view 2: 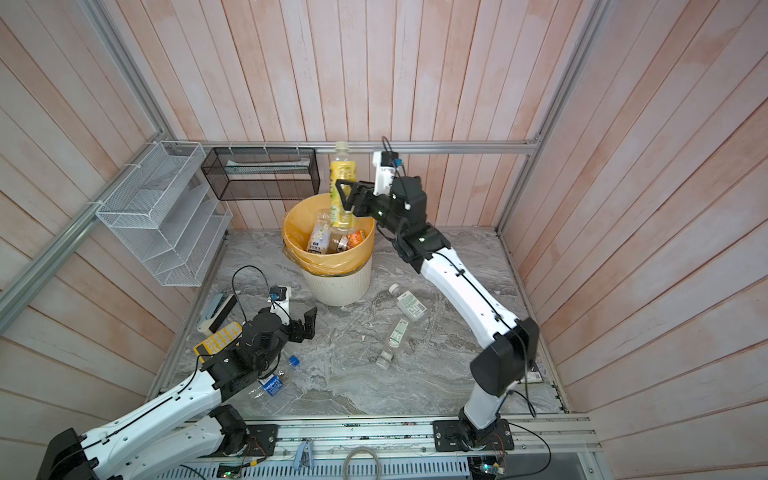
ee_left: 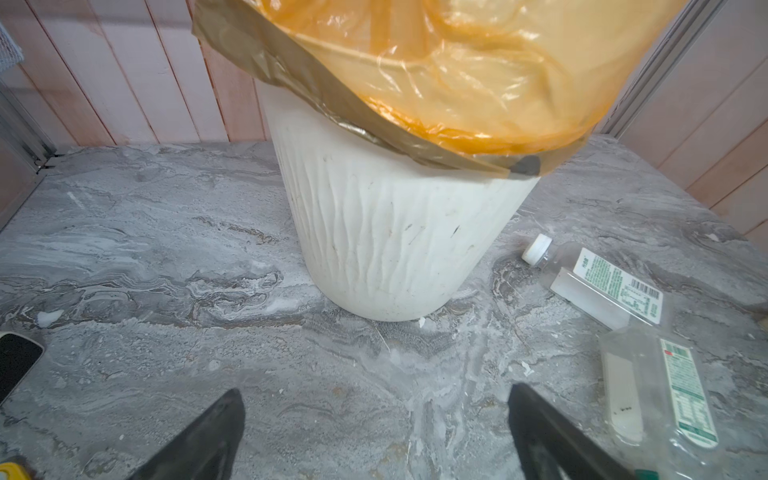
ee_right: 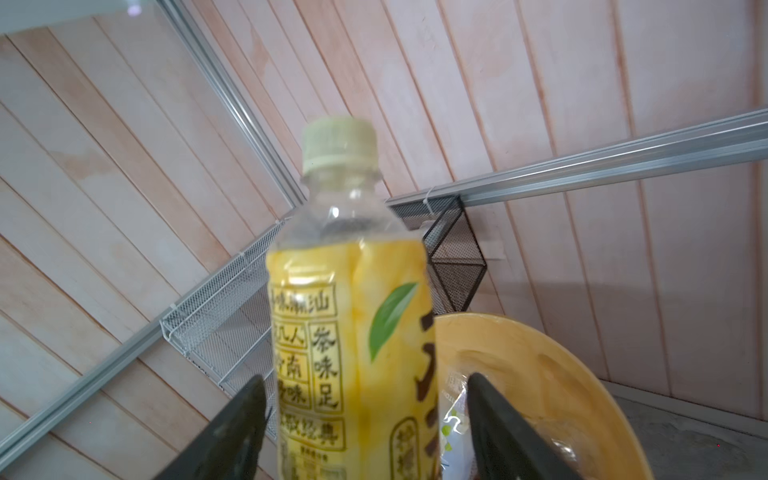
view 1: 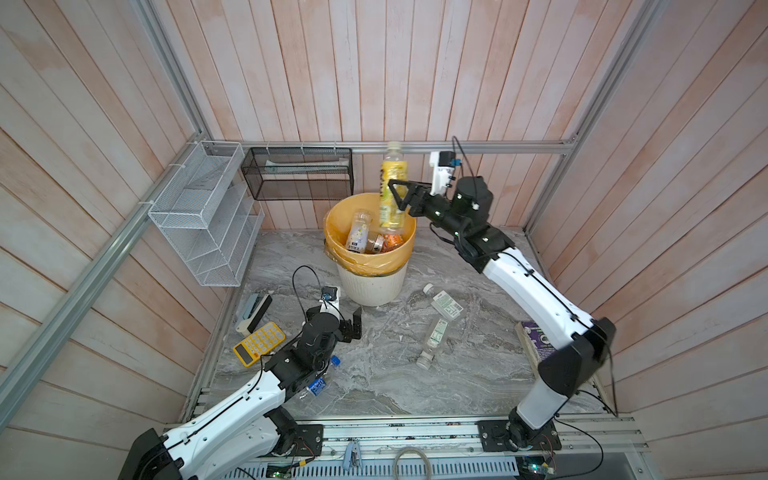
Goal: Throw the plastic bottles in the bin
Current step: 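Carry the yellow bottle over the bin and open the right gripper, then lower the right gripper onto the clear green-label bottle beside the bin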
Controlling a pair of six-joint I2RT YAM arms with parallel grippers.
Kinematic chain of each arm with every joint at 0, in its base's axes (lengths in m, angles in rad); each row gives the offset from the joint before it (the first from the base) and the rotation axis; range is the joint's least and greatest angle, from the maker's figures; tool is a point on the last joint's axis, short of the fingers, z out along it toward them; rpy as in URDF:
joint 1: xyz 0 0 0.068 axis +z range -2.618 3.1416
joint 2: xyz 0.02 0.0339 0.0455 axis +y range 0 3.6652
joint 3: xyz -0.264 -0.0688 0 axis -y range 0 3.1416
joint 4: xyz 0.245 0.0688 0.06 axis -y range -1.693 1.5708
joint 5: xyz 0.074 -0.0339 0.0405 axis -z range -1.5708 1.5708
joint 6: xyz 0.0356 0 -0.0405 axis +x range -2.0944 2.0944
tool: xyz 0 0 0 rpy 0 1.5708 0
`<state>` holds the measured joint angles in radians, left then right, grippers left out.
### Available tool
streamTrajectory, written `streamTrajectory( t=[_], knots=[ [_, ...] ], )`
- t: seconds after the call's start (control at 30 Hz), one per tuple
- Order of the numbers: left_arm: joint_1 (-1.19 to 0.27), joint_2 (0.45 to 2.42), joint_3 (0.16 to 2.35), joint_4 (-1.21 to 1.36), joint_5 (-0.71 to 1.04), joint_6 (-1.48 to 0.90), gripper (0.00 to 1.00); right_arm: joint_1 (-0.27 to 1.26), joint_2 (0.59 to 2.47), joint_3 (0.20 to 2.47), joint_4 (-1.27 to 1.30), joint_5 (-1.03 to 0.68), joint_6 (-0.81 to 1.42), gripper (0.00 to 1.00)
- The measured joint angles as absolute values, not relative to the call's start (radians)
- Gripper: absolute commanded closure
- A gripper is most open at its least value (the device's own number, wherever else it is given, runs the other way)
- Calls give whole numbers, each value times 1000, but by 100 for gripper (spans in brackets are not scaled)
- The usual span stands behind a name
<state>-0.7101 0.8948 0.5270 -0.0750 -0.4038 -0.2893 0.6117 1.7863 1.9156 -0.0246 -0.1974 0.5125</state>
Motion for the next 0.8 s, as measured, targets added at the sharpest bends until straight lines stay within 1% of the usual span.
streamTrajectory(
  t=[0.03,0.07,0.1,0.27,0.57,0.67,0.8],
  knots=[
    [-709,899,527,-79,-400,-289,0,618,1825,1956,-69,-200,495,8],
    [-709,901,527,-84,-400,-289,0,619,1836,1959,-98,-197,480,3],
    [-707,901,527,-88,-398,-290,0,619,1837,1955,-137,-188,468,0],
    [-707,897,527,-91,-397,-290,0,607,1749,1866,-174,-123,439,0],
    [-707,882,527,-90,-397,-290,0,582,1494,1671,-122,-16,416,0],
    [-707,879,527,-91,-393,-292,0,555,1426,1549,-111,20,422,0],
    [-707,857,527,-90,-393,-298,0,527,1319,1277,-111,67,460,0]
  ],
)
